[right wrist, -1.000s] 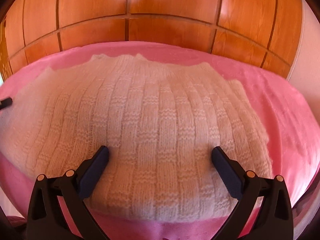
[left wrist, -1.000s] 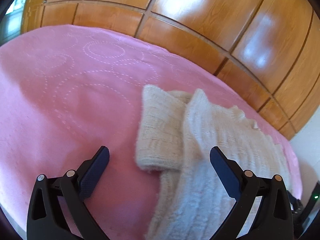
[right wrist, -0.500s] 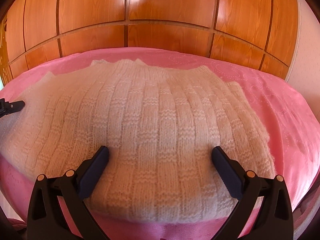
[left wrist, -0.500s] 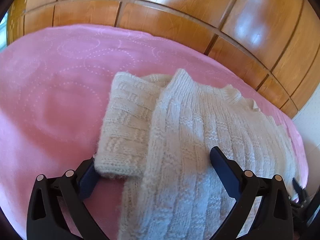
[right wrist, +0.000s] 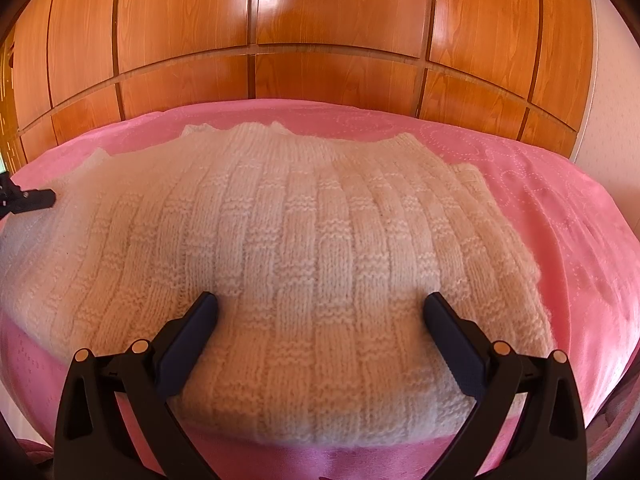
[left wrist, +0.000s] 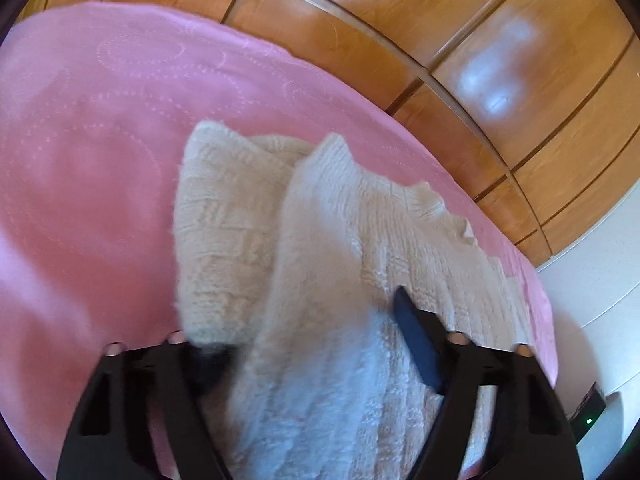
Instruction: Fold small clothes
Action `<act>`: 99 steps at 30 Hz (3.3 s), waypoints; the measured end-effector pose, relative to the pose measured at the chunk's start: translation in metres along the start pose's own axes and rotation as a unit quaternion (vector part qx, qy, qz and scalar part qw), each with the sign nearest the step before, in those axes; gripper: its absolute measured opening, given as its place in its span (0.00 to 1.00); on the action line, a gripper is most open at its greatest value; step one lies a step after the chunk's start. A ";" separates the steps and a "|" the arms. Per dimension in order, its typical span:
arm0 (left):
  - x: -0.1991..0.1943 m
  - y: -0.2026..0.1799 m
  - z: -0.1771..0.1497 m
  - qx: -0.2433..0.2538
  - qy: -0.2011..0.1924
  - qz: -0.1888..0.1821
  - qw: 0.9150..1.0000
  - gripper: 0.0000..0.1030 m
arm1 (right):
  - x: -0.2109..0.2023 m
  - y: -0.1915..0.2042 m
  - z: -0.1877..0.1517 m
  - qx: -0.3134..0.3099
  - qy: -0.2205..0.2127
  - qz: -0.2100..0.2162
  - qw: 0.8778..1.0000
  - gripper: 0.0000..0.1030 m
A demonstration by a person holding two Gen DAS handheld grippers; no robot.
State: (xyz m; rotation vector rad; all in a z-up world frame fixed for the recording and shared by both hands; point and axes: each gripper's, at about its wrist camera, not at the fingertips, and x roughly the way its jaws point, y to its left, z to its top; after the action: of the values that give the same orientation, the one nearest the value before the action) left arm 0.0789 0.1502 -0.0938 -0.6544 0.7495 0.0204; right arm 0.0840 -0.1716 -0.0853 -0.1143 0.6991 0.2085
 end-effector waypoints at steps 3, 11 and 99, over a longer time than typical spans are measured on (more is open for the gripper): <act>-0.003 0.017 0.002 -0.059 0.011 -0.035 0.998 0.41 | 0.000 0.000 0.000 0.000 -0.001 0.000 1.000 0.98; -0.018 -0.003 0.013 -0.061 0.015 -0.068 0.996 0.30 | -0.001 0.000 0.000 0.001 0.000 0.000 1.000 0.98; 0.072 -0.200 -0.067 0.310 -0.004 -0.008 0.951 0.87 | 0.005 -0.103 0.072 0.025 0.044 -0.168 0.985 0.98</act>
State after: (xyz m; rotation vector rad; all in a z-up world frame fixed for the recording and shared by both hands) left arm 0.1390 -0.0626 -0.0679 -0.0585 0.6921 -0.2206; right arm 0.1570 -0.2586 -0.0301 -0.1927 0.7618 -0.1374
